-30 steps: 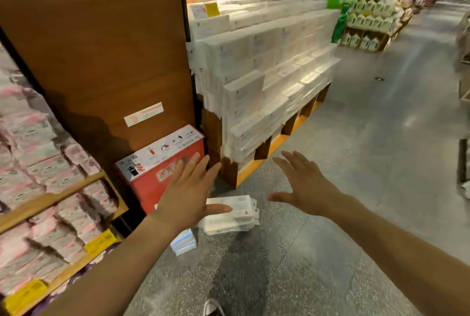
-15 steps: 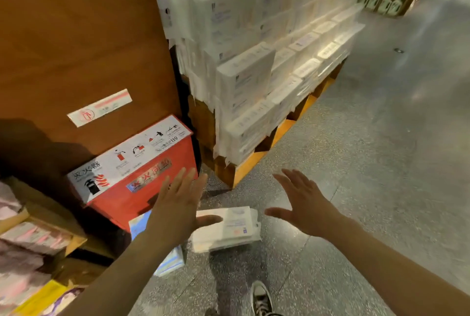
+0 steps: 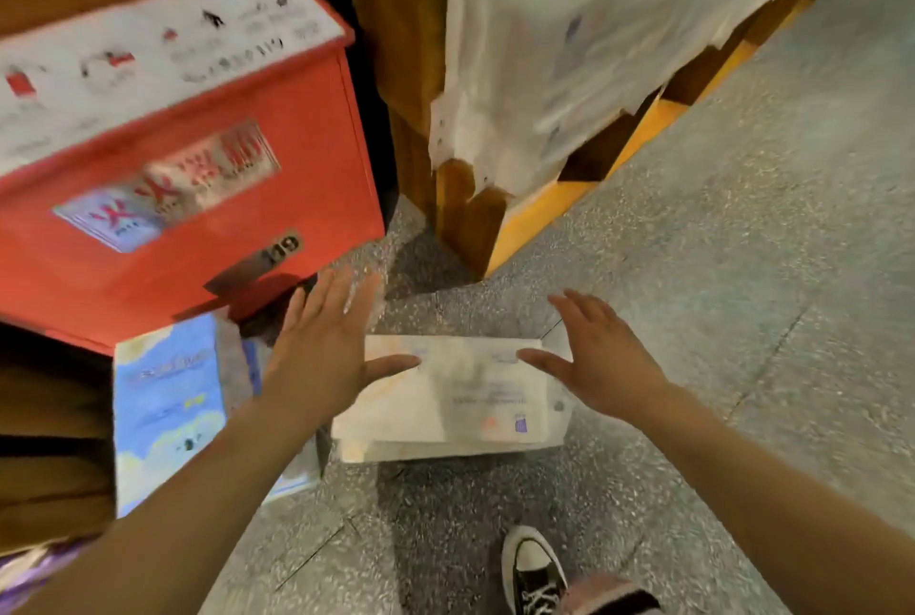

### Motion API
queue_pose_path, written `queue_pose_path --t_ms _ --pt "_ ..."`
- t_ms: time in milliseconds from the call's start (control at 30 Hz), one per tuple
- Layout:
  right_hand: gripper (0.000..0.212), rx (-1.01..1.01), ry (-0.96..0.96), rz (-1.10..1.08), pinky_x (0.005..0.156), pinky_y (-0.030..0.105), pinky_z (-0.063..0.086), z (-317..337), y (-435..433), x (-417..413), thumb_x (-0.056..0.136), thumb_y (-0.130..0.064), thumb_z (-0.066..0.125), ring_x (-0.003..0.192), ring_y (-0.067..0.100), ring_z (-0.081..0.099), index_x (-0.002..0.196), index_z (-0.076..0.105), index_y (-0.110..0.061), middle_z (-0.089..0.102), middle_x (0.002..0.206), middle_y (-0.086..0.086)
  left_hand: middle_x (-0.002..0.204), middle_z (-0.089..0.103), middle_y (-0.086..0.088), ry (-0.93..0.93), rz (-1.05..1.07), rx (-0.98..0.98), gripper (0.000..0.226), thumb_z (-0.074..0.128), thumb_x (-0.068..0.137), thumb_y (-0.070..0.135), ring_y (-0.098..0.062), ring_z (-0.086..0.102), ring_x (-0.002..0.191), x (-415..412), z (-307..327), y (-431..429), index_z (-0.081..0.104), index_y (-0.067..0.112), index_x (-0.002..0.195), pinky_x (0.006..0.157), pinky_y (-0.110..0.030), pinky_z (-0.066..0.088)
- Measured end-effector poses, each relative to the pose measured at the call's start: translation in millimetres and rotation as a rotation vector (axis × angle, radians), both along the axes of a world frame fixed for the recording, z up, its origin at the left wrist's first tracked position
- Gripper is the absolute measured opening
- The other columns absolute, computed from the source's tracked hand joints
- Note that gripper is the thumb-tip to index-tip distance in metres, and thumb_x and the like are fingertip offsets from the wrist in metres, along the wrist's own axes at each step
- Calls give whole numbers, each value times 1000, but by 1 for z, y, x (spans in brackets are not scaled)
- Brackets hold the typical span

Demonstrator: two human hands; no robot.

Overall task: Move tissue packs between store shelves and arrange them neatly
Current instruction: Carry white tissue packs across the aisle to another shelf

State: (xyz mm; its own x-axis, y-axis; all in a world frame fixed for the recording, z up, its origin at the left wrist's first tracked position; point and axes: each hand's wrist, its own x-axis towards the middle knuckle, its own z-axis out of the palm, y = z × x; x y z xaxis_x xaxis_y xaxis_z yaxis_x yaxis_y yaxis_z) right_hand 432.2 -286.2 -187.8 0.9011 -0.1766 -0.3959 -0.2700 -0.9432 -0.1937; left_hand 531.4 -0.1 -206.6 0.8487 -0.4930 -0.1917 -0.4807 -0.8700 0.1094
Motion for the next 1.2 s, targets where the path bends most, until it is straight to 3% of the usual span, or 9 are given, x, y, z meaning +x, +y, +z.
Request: queue_pose_path --t_ms 167,300,400,567,667,733,833,1033,1200 --pt "96 -15 6 -57 115 49 36 -114 -8 13 85 -77 47 150 28 26 158 22 -18 29 163 6 160 31 -20 0 21 -93 119 17 74 95 -39 28 148 10 -113 -12 23 13 158 115 -60 31" --pt "116 34 57 -195 105 50 45 -173 -16 20 80 -78 57 143 34 39 160 4 -14 30 162 11 163 24 -17 10 104 -135 115 26 75 94 -37 24 150 22 -173 -10 13 18 159 117 -59 29" --pt "124 163 154 -340 92 46 52 -199 -15 19 76 -78 62 123 35 58 159 -4 -13 48 148 14 165 17 -19 116 257 -158 117 42 74 88 -39 24 149 19 -197 -1 7 17 160 115 -59 31" --pt "91 637 202 -582 75 42 62 -228 -19 9 72 -77 69 88 21 76 135 47 -15 76 103 -2 168 -1 -6 313 447 -272 122 53 70 81 -38 30 147 11 -208 7 -2 20 160 109 -56 38" --pt "55 879 116 -625 75 47 64 -229 -12 7 83 -53 71 84 21 78 121 62 -15 80 97 2 164 19 -12 403 619 -325 123 60 70 78 -38 37 142 16 -213 8 -6 25 159 107 -53 38" --pt "54 916 86 -646 74 48 64 -232 -10 6 82 -52 73 84 22 78 121 63 -15 80 97 2 150 45 -14 458 718 -363 123 60 66 82 -40 51 129 16 -217 12 -1 29 158 101 -50 45" --pt "66 936 42 -726 71 51 64 -238 -8 4 76 -55 78 84 25 78 124 58 -14 79 100 4 135 57 -8 441 790 -421 111 67 68 77 -36 56 120 14 -218 12 19 25 153 94 -43 48" --pt "55 893 -49 -779 56 37 62 -176 0 8 80 -45 81 75 18 78 121 58 -16 78 97 4 130 58 -9 406 871 -483 93 74 75 66 -34 56 119 12 -156 6 36 16 144 87 -37 43" --pt "32 938 -151 -690 48 27 57 -13 7 9 85 -35 78 66 14 76 107 61 -20 78 81 -2 130 59 -5 305 880 -567 91 72 75 67 -30 57 118 -6 -10 19 41 16 143 85 -36 42"
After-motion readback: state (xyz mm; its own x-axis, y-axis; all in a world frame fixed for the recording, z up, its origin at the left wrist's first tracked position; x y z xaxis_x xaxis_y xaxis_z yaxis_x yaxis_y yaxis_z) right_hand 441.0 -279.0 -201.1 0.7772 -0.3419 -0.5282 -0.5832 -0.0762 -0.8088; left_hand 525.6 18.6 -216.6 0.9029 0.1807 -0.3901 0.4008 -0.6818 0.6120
